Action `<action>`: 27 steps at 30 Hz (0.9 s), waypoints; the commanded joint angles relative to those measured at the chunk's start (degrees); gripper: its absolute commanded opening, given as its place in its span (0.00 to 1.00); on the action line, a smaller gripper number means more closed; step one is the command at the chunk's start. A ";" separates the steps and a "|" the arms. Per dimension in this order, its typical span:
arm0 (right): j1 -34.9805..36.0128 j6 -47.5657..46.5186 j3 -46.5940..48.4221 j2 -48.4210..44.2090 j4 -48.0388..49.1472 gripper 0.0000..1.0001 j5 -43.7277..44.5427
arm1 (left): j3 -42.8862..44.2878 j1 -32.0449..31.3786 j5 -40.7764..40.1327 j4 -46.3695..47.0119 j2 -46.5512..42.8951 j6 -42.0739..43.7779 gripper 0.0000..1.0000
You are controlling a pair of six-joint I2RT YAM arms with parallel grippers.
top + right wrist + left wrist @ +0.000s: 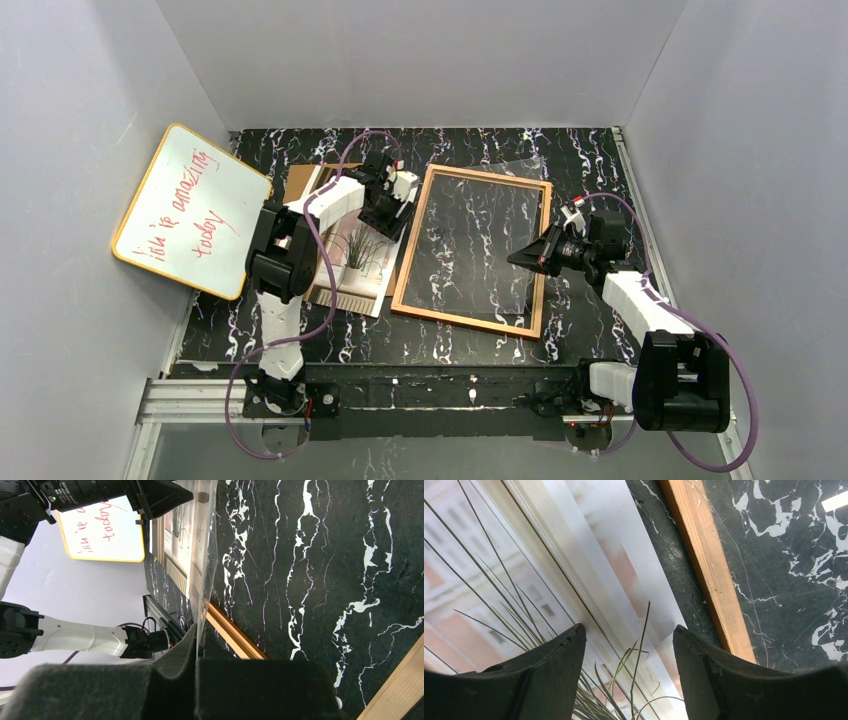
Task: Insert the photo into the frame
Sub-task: Place the photo frame item in the photo frame.
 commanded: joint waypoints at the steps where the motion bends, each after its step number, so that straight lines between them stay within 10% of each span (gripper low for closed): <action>1: -0.38 -1.03 -0.75 -1.71 0.67 0.01 -0.14 | -0.54 -1.03 0.75 -1.75 -1.01 0.30 0.62; 27: -2.75 0.61 -3.71 -0.39 3.17 0.01 0.74 | -1.29 -1.43 0.25 -1.62 -1.19 0.92 0.63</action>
